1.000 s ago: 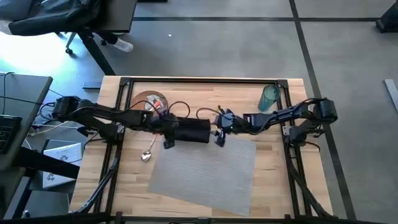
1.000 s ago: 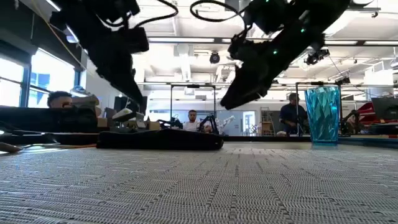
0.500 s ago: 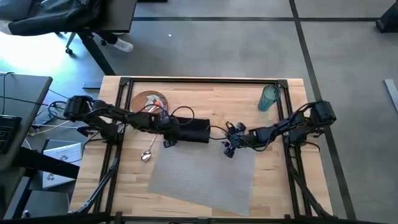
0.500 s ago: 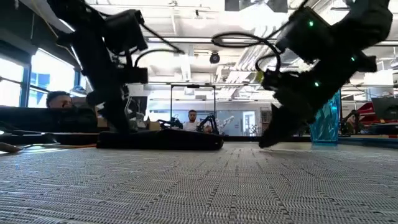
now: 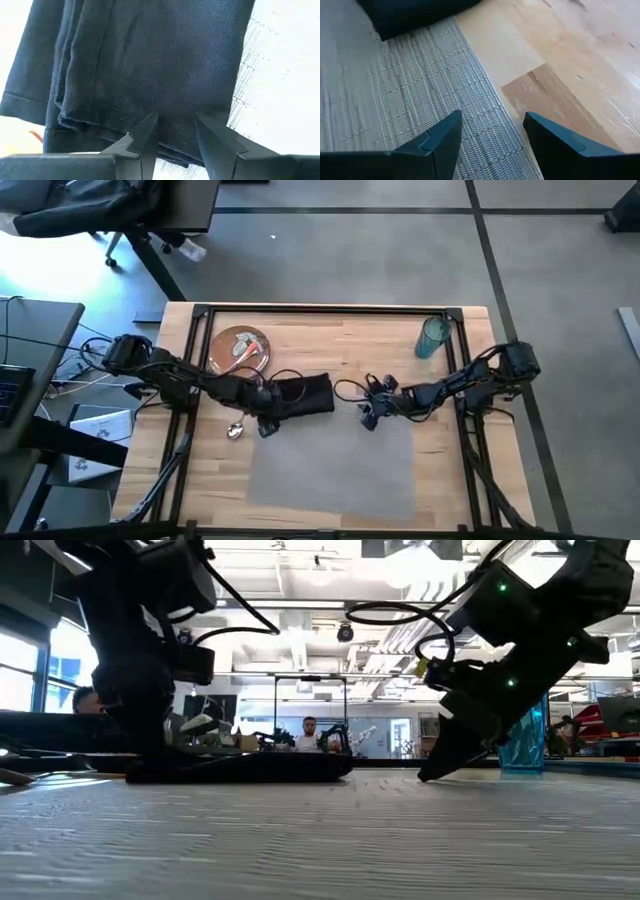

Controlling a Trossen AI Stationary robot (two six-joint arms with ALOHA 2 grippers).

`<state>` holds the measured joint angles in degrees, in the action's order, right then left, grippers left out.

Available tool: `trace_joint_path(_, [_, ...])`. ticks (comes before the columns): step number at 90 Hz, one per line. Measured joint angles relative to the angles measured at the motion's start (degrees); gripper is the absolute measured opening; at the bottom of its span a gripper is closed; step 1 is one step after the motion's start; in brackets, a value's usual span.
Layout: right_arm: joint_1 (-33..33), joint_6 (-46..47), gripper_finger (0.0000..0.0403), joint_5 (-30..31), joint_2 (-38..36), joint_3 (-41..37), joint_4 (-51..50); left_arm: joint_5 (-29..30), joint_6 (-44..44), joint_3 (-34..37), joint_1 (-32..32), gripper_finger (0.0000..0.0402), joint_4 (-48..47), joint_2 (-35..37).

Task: Set table place
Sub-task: Put the black napkin on the gray placemat

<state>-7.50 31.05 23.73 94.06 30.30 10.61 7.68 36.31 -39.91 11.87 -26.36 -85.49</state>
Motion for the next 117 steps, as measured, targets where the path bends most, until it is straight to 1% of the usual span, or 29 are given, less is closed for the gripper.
trace_joint_path(11, [0.39,-0.61,0.0204,-0.06,0.0,0.0,-0.09,-0.05,0.23,-1.81,2.15,0.0113,-1.81,0.0])
trace_joint_path(22, [0.41,-1.97,0.0204,-0.11,0.02,-0.03,0.48,3.42,-2.38,-7.57,2.85,0.0113,-8.74,1.16])
trace_joint_path(30, [0.41,-1.56,0.0204,-0.13,0.02,-0.04,0.55,8.87,-5.21,-11.98,2.85,0.0113,-14.35,2.44])
trace_joint_path(37, [0.41,-1.21,0.0204,-0.13,0.04,-0.04,0.64,16.95,-8.32,-13.83,2.18,0.0113,-16.54,3.33])
trace_joint_path(42, [0.41,-0.86,0.0204,-0.13,0.04,-0.04,0.73,22.37,-10.27,-13.89,0.52,0.0113,-16.68,3.5])
trace_joint_path(45, [0.41,-0.37,0.0204,-0.07,0.04,-0.04,0.73,24.27,-11.38,-13.52,-0.99,0.0113,-16.67,3.45])
trace_joint_path(50, [0.41,0.0,0.0204,0.02,0.04,-0.04,0.75,24.97,-12.62,-12.37,-3.9,0.0113,-16.71,3.08])
trace_joint_path(63, [0.41,0.28,0.0204,-0.09,0.06,-0.04,0.79,23.13,-15.86,-7.15,-10.73,0.0113,-14.13,2.12])
trace_joint_path(77, [0.41,0.53,0.0204,-0.13,0.06,-0.04,0.84,15.91,-18.38,-1.46,-13.83,0.0113,-6.11,1.88])
trace_joint_path(84, [0.41,0.46,0.0204,-0.13,0.06,-0.04,0.84,12.03,-18.46,0.0,-13.83,0.0113,-3.65,1.88])
trace_joint_path(97, [0.41,0.46,0.0204,0.02,0.06,-0.04,0.84,8.11,-16.54,0.4,-12.2,0.0113,-4.01,1.88])
trace_joint_path(110, [0.41,0.66,0.0204,0.07,0.06,-0.04,0.84,0.43,-14.23,0.4,-9.56,0.0113,-4.1,1.88])
trace_joint_path(117, [0.41,0.66,0.0204,0.07,0.06,-0.04,0.84,-2.02,-11.87,0.4,-7.85,0.0113,-4.3,1.88])
